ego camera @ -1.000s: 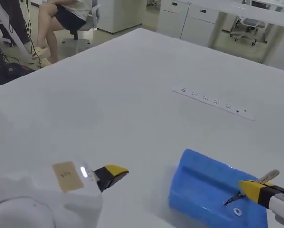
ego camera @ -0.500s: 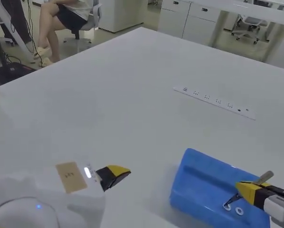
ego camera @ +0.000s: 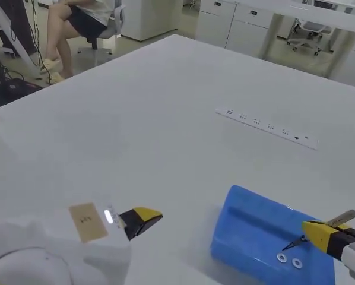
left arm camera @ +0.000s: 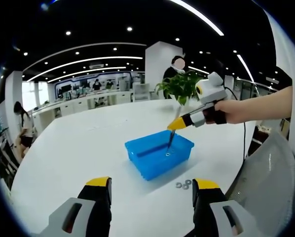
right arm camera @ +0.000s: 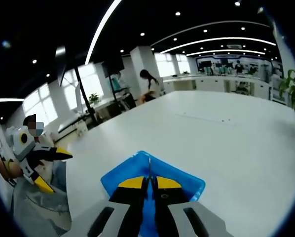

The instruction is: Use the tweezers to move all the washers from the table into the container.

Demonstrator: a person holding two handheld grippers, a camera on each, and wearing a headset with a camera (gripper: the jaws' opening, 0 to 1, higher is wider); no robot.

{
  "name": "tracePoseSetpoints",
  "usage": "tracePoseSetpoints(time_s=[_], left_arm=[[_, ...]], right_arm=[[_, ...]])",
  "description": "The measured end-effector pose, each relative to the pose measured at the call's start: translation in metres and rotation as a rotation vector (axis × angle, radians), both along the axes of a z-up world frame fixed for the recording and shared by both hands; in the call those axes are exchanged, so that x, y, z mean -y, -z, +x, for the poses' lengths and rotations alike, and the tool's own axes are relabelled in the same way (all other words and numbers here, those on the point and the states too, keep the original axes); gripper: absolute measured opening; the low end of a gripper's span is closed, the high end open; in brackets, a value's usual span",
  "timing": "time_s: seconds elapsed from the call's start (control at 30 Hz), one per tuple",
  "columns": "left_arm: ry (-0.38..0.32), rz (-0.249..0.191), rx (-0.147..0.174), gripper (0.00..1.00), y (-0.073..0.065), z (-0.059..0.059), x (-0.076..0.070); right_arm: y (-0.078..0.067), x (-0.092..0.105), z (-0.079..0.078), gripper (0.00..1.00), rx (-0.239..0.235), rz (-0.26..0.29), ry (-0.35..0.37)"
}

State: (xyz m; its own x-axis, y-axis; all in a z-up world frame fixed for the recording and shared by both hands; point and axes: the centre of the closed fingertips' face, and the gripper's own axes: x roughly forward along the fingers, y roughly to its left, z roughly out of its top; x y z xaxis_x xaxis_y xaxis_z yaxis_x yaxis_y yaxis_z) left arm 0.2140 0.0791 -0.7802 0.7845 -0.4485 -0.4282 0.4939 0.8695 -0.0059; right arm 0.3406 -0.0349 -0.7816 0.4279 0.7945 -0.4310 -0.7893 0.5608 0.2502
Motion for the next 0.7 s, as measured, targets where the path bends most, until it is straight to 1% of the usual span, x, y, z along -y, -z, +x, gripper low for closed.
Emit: tracePoseSetpoints(time_s=[0.2,0.33,0.43,0.7], left_arm=[[0.01,-0.001,-0.001,0.66,0.0,-0.001,0.002],[0.016,0.001,-0.001,0.66,0.001,-0.001,0.003],[0.017,0.003,0.001,0.66,0.0,-0.001,0.003],[0.015,0.008,0.001,0.65,0.001,-0.001,0.002]], right_arm=[[-0.01,-0.002,-0.01,0.03,0.009,0.023,-0.015],[-0.016,-0.004,-0.021,0.03,0.015,0.03,-0.045],[-0.017,-0.006,-0.03,0.03,0.017,0.027,-0.074],[-0.013,-0.008,-0.047,0.03,-0.01,0.028,-0.114]])
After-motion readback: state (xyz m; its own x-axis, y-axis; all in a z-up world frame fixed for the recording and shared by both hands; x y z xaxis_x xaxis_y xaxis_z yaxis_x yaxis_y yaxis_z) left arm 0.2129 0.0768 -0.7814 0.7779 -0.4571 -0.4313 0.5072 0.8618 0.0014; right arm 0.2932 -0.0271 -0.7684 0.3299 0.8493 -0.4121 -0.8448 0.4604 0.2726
